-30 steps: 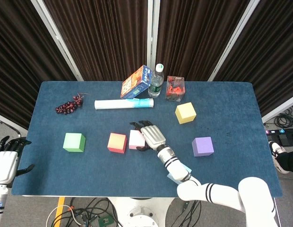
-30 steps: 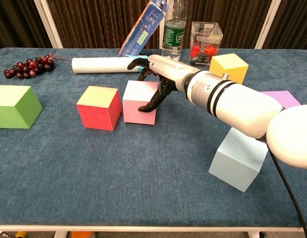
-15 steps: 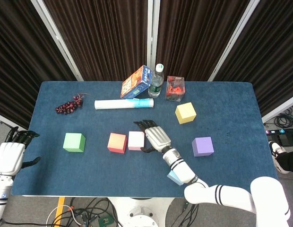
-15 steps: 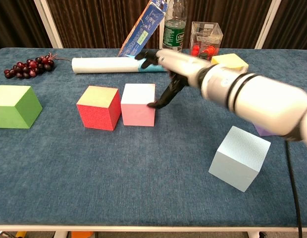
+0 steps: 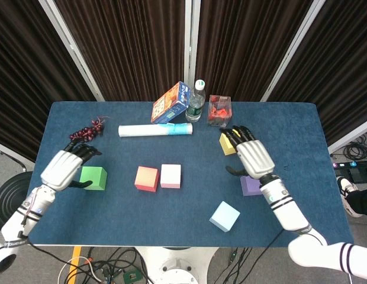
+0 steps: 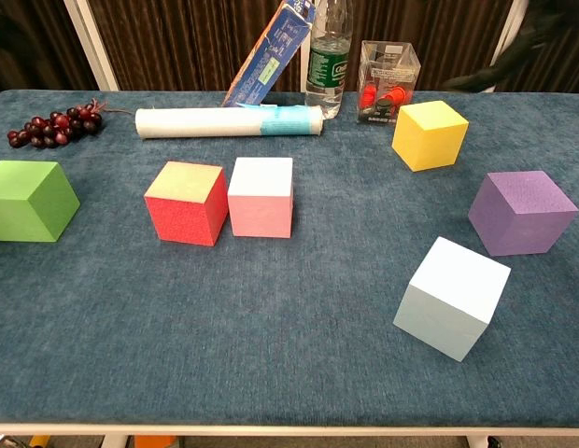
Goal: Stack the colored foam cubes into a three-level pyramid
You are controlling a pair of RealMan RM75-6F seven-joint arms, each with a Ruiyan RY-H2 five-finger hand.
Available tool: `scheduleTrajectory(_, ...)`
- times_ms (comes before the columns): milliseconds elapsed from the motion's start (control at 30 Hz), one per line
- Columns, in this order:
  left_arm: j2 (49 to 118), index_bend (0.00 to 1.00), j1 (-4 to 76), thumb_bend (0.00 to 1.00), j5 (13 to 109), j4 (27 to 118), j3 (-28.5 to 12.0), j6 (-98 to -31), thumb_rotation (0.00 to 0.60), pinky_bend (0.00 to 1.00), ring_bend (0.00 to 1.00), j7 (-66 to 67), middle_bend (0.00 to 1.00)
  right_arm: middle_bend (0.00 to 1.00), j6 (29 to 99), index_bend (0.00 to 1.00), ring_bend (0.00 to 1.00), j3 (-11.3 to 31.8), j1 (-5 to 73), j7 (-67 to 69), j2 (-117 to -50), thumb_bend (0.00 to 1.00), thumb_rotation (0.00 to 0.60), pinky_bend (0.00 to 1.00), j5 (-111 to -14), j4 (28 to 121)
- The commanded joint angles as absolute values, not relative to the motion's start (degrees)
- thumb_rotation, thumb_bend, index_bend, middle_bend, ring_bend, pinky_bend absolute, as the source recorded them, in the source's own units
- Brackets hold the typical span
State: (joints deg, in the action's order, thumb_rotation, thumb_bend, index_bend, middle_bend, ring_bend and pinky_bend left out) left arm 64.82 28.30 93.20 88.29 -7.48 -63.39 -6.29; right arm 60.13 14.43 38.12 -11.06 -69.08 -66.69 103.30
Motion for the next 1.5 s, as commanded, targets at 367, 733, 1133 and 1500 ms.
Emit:
scheduleTrajectory(367,72.06,0.15,41.04,0.00,90.91,85.47,-6.32,-46.86,0.600,0.10,0.12,-8.23,0.11,0.11,63.21,0.00,0.00,11.25,31.11,-1.20,-62.54,0.17,0.600,0.00,-71.61,102.47)
scheduleTrajectory(733,77.93,0.15,45.43,0.00,87.86,79.54,-5.51,-42.35,0.600,0.10,0.12,-10.35,0.11,0.12,62.75,0.00,0.00,10.84,30.33,1.95,-62.92,0.17,0.600,0.00,-72.75,100.36)
scheduleTrajectory(1133,83.85,0.22,45.00,0.00,84.96,77.34,-5.17,-45.63,0.600,0.10,0.17,-7.68,0.20,0.12,62.49,0.00,0.00,10.55,29.61,3.89,-63.51,0.17,0.600,0.00,-73.17,98.78)
scheduleTrajectory(1500,87.86,0.34,45.07,0.04,83.86,73.89,-6.12,-49.13,0.600,0.15,0.36,-8.32,0.45,0.13,62.59,0.00,0.00,10.48,29.02,4.93,-63.82,0.17,0.600,0.00,-73.47,97.59)
